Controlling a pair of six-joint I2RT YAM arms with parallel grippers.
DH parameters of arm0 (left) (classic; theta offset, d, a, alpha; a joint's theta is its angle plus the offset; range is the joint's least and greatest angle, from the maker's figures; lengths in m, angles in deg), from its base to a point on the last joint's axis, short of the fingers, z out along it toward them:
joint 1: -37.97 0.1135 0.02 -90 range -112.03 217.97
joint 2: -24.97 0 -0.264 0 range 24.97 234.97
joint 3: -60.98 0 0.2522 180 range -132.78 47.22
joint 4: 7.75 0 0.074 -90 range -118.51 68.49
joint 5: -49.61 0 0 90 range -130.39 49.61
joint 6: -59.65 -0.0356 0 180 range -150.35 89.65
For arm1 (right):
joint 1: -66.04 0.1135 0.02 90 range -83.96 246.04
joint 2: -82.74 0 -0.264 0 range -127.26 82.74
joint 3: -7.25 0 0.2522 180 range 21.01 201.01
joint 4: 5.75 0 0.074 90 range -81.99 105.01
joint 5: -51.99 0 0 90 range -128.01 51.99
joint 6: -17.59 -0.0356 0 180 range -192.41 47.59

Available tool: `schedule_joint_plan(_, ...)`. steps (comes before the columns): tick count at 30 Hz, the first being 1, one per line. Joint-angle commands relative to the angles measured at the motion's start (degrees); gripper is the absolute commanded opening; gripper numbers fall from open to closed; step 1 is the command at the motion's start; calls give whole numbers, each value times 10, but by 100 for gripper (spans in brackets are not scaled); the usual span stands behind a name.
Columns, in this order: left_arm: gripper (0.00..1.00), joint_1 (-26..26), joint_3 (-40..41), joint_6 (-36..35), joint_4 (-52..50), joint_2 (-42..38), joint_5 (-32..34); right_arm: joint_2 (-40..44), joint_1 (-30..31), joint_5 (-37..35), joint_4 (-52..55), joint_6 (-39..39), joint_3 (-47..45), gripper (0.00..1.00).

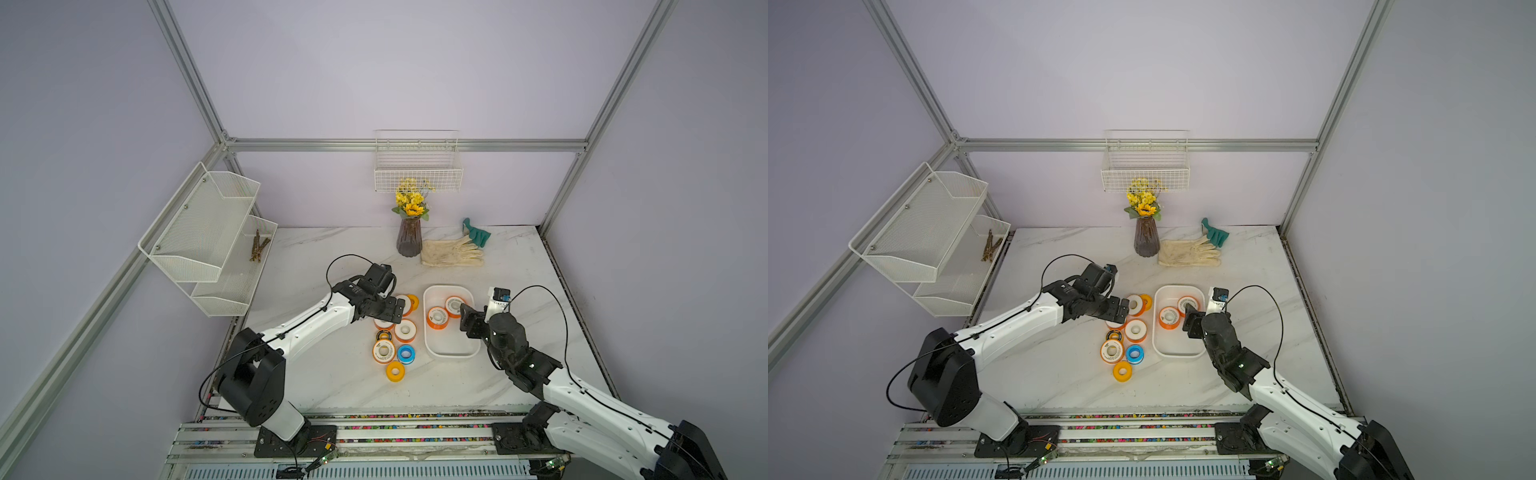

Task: Put the sealing tape into the storage box
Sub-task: Pick up the sealing tape at the center of the board.

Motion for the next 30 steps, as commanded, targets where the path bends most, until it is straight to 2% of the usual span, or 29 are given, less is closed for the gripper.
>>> schedule_joint_plan(1, 100, 1, -43, -47, 58, 36, -41, 11, -2, -10, -20, -6, -7, 78)
schedule_joint_plan(7, 100, 4, -93, -43, 66, 98, -69, 11, -2, -11, -21, -6, -7, 78)
schedule_joint_plan(18, 100, 24, -102, -36, 83, 152, -100, 8, -2, -10, -21, -7, -7, 78)
schedule_joint_plan(30, 100, 34, -99, -33, 104, 192, -103, 6, -2, -12, -20, -7, -5, 78)
